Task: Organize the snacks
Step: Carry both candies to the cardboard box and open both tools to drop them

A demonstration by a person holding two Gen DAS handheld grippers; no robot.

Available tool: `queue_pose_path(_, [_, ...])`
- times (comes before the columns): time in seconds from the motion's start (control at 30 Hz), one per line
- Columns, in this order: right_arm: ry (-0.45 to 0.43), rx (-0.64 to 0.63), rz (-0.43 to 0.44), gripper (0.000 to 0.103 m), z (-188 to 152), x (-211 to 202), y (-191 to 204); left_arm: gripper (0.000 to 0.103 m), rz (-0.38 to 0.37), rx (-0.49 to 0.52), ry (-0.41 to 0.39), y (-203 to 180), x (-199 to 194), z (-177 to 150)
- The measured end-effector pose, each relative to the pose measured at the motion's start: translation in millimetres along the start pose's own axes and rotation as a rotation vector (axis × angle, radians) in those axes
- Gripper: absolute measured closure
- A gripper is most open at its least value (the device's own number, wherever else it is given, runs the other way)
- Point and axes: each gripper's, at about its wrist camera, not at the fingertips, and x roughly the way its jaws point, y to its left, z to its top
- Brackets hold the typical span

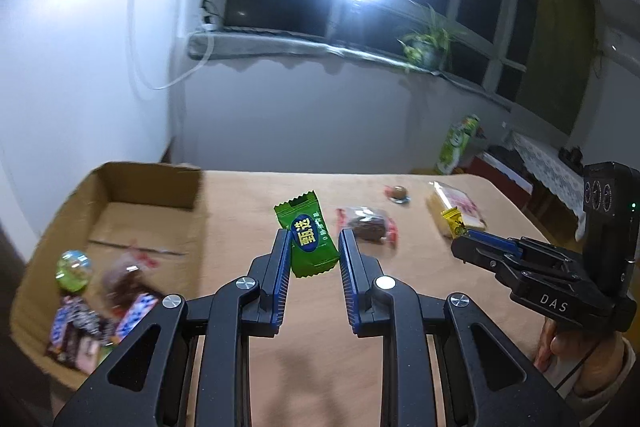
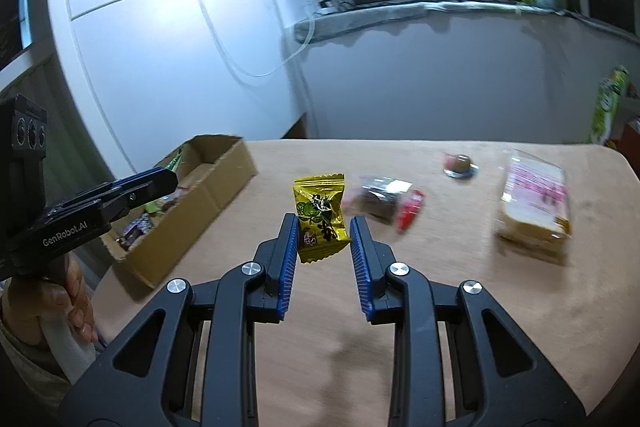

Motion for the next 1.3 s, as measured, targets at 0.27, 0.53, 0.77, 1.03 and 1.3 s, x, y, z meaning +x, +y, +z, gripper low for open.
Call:
queue_pose_path(0.27, [0.032, -0.112, 0.102, 0.076, 14, 36, 72, 0.081, 0.087, -0.081, -0.035, 58, -30, -15])
queue_pose_path(0.53, [0.044, -0.235, 0.204, 0.076, 24, 60, 143, 0.081, 0.153, -0.151, -0.059, 105, -56, -24])
queue_pose_path(0.77, [0.042, -0.291, 0.24, 0.075, 34, 76, 176, 0.081, 0.176, -0.173, -0.06, 124, -63, -27])
queue_pose_path(1.03, [0.074, -0.314, 0.265, 0.075, 35, 98, 190, 0.08, 0.176, -0.195, -0.042, 134, -62, -31])
queue_pose_path(1.3, [0.083, -0.307, 0.271, 0.039, 31, 110, 189, 0.04, 0.224, -0.26, -0.061, 150, -66, -32])
